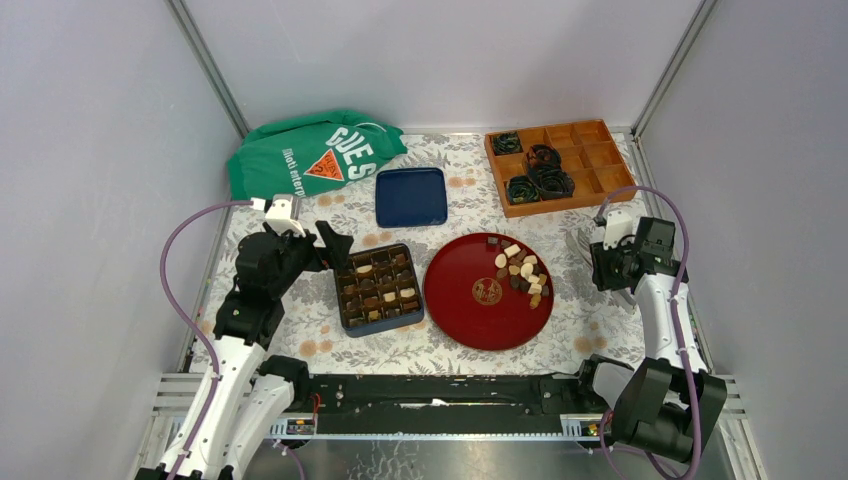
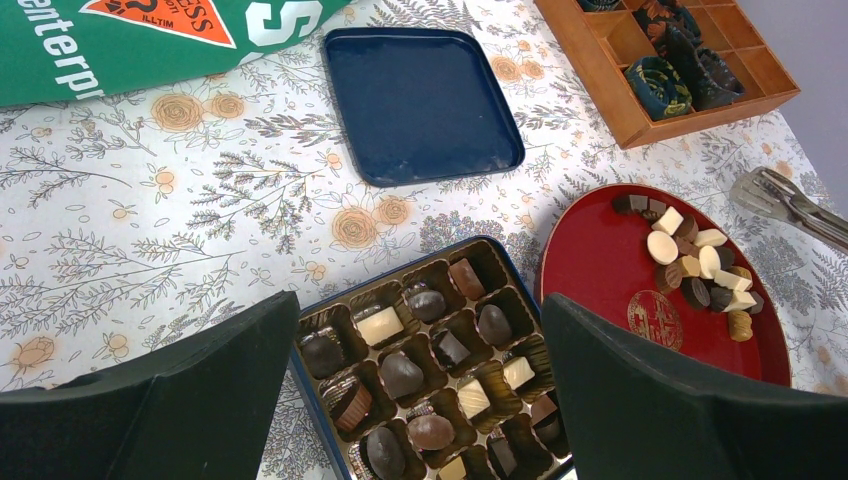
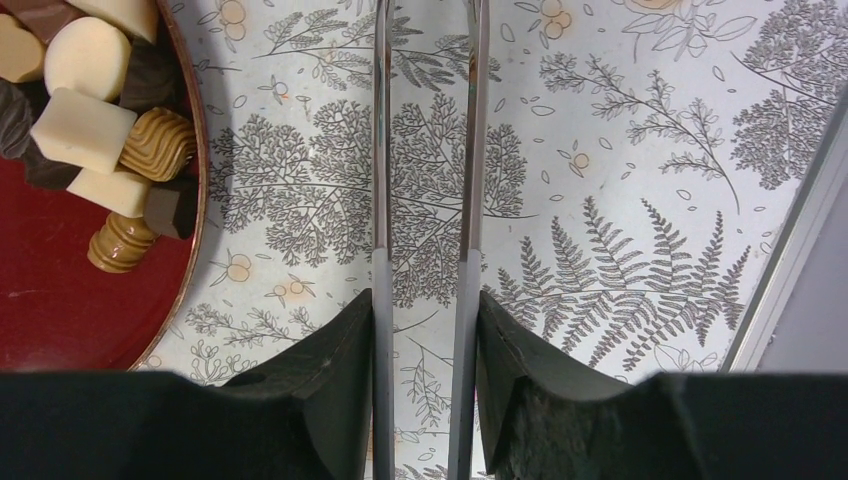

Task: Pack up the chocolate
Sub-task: Place the clamp at the center of the board.

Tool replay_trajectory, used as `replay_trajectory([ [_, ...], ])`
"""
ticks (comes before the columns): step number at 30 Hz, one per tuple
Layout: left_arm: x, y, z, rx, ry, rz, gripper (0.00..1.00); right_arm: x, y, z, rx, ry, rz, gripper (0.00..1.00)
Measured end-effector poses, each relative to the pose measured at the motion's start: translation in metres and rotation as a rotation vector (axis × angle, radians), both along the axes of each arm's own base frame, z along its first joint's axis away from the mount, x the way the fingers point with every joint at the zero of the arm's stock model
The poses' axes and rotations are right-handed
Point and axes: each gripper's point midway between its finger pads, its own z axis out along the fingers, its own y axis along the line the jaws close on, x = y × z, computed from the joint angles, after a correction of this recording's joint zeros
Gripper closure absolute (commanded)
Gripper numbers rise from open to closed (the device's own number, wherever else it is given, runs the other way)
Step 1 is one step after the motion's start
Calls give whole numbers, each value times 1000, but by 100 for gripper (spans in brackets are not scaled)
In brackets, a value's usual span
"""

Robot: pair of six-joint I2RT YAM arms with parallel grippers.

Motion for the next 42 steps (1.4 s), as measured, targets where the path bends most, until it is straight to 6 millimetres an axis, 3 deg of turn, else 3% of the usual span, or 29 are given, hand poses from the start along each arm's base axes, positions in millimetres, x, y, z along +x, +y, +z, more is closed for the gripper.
replay_trajectory([
  [8,0,0,0,0,0,0,1,4,-4,-7,-2,21,-27,55],
  [19,0,0,-1,0,3,-1,2,-5,-6,-47,35,188,-50,42],
  [25,-1,-2,-1,-3,5,-12,2,-7,-4,-55,50,225,-57,16],
  [28,-1,-4,-1,-6,5,-23,1,-6,-5,-50,45,206,-60,8],
  [31,-3,-7,0,-19,6,-35,1,-4,-5,-33,32,148,-57,3],
  [33,-3,-11,1,-47,15,-41,1,1,-1,-10,32,75,-39,1],
  [37,-2,-23,4,-139,57,-65,1,28,14,68,68,-168,57,0],
  [39,2,-31,11,-196,76,-83,5,45,35,118,130,-340,164,0],
  [42,17,-46,20,-261,118,-97,8,56,70,163,271,-532,301,0],
])
